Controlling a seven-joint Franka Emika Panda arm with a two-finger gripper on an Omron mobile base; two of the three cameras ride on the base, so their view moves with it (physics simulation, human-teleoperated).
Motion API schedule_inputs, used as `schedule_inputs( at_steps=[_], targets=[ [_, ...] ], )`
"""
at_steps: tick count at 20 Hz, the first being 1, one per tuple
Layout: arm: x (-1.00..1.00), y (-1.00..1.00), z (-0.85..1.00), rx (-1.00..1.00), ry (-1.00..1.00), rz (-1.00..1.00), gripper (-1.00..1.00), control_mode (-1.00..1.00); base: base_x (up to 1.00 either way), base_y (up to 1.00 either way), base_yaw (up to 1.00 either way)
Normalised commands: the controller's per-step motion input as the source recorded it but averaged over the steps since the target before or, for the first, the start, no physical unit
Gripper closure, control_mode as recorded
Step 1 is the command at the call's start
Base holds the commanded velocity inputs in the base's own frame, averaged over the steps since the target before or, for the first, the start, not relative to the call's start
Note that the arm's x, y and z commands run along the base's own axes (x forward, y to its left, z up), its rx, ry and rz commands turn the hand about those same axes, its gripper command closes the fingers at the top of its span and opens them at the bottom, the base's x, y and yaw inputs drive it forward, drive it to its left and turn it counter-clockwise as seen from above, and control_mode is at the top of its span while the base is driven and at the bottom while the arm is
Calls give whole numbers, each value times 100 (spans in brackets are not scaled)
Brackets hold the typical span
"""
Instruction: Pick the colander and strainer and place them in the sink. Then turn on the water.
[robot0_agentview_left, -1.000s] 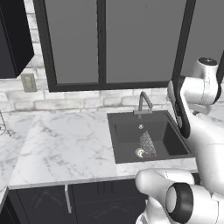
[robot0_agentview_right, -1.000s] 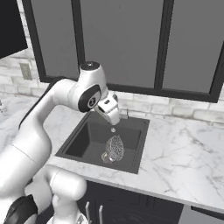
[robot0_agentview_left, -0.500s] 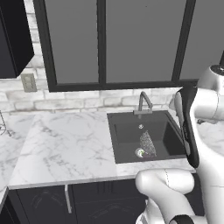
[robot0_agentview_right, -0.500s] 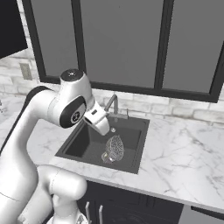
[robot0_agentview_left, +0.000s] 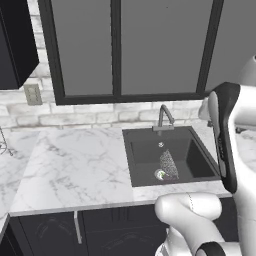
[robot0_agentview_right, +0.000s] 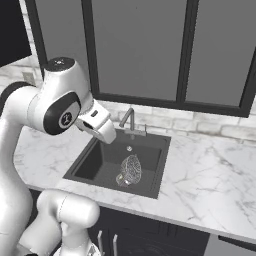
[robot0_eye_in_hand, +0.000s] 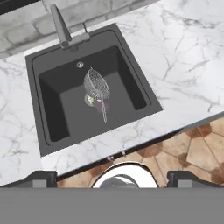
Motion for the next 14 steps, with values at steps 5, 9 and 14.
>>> schedule_inputs(
  at_steps=[5, 9, 14],
  targets=[
    [-45, 13, 19, -3, 7, 10, -100, -100, 0, 0, 0],
    [-46, 22, 7, -1, 2, 12, -100, -100, 0, 0, 0],
    [-45, 17, 0, 0, 0, 11, -100, -100, 0, 0, 0]
  ],
)
